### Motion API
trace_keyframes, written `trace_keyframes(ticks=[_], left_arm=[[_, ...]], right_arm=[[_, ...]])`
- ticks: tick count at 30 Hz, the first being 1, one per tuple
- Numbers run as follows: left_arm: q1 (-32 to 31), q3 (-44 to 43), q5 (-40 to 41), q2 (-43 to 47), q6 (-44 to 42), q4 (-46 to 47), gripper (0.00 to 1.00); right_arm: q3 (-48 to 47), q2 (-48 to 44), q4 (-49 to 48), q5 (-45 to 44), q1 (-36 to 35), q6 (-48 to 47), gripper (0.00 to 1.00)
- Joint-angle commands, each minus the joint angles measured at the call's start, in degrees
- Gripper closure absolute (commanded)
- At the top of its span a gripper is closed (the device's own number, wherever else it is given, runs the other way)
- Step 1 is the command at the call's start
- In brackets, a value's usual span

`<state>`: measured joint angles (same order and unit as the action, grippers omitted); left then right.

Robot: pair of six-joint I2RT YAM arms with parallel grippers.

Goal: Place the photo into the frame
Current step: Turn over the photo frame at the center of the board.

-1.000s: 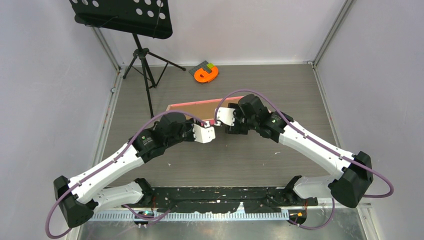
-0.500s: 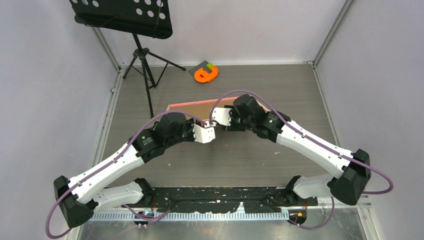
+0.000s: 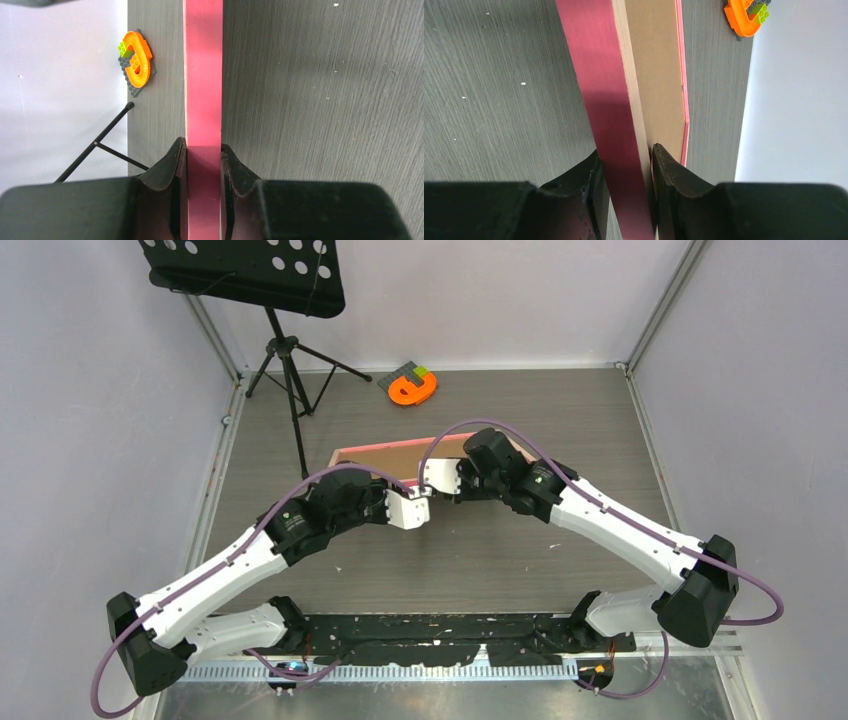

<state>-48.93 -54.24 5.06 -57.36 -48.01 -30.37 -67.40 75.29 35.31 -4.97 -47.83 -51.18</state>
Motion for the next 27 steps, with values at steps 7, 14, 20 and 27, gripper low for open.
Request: trace_keyframes(ticks=[7, 14, 20, 27], left_arm=[[1.8, -3.7, 1.5, 1.6, 5.9, 4.4, 0.56], [2.0, -4.9, 3.1, 2.6, 5.9, 5.0, 0.18], [2.6, -6.4, 5.1, 5.1, 5.9, 5.3, 0.0], [3.6, -7.3, 6.8, 7.6, 6.9, 4.2, 0.0]], right_arm=[[-4.1, -1.0, -0.7, -4.2, -0.5, 4.3, 0.94], [-7.8, -0.9, 1.4, -4.1, -0.5, 5.6, 0.94], [-11.1, -0.4, 4.2, -4.0, -0.6, 7.7, 0.94], [-19.6, 2.9, 9.4, -5.2, -0.5, 11.6, 0.94]])
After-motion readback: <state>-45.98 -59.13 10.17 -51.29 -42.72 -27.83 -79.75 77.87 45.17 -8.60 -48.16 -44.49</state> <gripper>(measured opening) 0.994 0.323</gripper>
